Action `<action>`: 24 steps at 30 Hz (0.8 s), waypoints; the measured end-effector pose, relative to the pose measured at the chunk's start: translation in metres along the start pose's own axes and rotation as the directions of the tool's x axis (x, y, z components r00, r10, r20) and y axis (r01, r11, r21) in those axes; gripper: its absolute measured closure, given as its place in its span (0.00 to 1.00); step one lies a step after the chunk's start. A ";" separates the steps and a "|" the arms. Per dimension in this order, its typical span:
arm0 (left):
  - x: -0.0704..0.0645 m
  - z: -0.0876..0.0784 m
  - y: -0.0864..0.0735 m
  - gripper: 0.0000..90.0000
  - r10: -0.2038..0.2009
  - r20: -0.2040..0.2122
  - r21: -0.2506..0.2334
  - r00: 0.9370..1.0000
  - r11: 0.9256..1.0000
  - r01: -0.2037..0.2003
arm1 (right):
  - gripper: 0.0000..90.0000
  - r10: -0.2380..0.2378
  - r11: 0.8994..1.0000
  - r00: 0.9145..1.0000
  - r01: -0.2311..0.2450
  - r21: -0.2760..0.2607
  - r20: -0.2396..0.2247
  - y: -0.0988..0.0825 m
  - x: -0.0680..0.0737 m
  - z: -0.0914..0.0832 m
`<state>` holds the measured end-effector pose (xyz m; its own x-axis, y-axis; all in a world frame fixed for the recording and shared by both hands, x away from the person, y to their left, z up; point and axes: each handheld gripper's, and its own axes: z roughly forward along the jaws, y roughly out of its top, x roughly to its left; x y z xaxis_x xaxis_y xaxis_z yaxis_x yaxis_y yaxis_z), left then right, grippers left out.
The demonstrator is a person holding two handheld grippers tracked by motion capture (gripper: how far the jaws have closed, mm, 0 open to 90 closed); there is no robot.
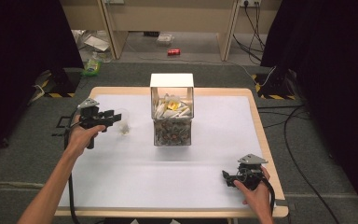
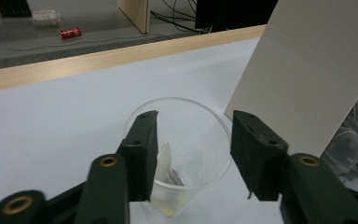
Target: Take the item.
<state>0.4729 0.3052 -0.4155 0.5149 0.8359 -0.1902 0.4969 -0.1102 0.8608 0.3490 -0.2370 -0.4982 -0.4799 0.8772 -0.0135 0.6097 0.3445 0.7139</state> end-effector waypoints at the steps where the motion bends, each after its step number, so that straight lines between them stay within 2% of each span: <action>1: 0.000 -0.001 0.000 0.52 0.001 -0.001 0.003 1.000 1.000 -0.001 | 0.08 0.000 1.000 1.000 0.000 0.000 0.000 0.000 0.000 0.000; 7: -0.003 -0.010 -0.001 0.34 -0.001 0.015 0.017 1.000 1.000 0.000 | 0.08 0.000 1.000 1.000 0.000 0.000 0.000 0.000 0.000 0.000; 10: -0.004 -0.013 -0.003 0.24 -0.002 0.004 0.027 1.000 1.000 0.002 | 0.08 0.000 1.000 1.000 0.000 0.001 -0.001 0.000 0.000 0.000; 13: -0.004 -0.016 -0.006 0.17 -0.008 -0.002 0.031 1.000 0.999 0.008 | 0.08 0.000 1.000 1.000 0.000 -0.001 0.000 0.000 0.000 0.000; 24: -0.011 -0.027 -0.020 0.17 -0.008 0.004 0.023 1.000 1.000 0.008 | 0.08 -0.002 1.000 1.000 0.002 -0.002 0.000 0.000 0.000 0.000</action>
<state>0.4379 0.3125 -0.4182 0.5137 0.8347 -0.1985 0.5165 -0.1161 0.8484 0.3492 -0.2371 -0.4984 -0.4814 0.8764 -0.0152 0.6074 0.3461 0.7150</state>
